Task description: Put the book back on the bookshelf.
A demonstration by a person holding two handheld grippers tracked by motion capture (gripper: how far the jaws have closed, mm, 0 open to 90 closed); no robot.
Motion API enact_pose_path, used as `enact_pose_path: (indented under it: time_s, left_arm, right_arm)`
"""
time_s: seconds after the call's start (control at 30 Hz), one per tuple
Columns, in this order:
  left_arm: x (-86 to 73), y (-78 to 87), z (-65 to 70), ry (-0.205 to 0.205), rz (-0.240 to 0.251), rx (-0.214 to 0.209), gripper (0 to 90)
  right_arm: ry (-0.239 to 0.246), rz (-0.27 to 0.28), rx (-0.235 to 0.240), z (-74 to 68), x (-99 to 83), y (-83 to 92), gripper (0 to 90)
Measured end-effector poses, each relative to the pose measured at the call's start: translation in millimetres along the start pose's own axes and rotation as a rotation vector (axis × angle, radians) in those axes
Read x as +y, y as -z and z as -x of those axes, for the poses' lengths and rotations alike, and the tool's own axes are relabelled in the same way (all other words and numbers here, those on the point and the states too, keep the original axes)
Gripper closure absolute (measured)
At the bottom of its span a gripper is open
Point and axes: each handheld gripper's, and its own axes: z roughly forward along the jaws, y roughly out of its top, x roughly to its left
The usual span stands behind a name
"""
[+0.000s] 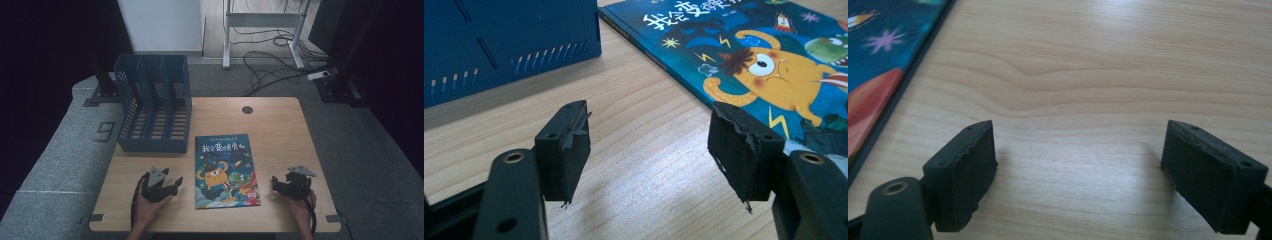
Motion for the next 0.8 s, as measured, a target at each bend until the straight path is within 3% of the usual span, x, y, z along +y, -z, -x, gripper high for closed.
enact_pose_path:
  time_s: [0.27,0.6,0.8]
  left_arm:
    - [-0.9,-1.5,3.4,0.017,-0.037,0.002,29.6]
    - [2.3,-3.0,2.8,0.055,-0.043,-0.034,27.4]
    - [5.4,-5.6,7.5,0.051,-0.047,-0.04,27.4]
  right_arm:
    - [-0.081,0.019,-0.012,5.6,0.7,-0.3,12.7]
    - [-0.06,0.018,-0.033,2.8,2.2,-1.7,13.0]
    - [-0.051,0.061,-0.047,0.6,2.7,4.6,13.7]
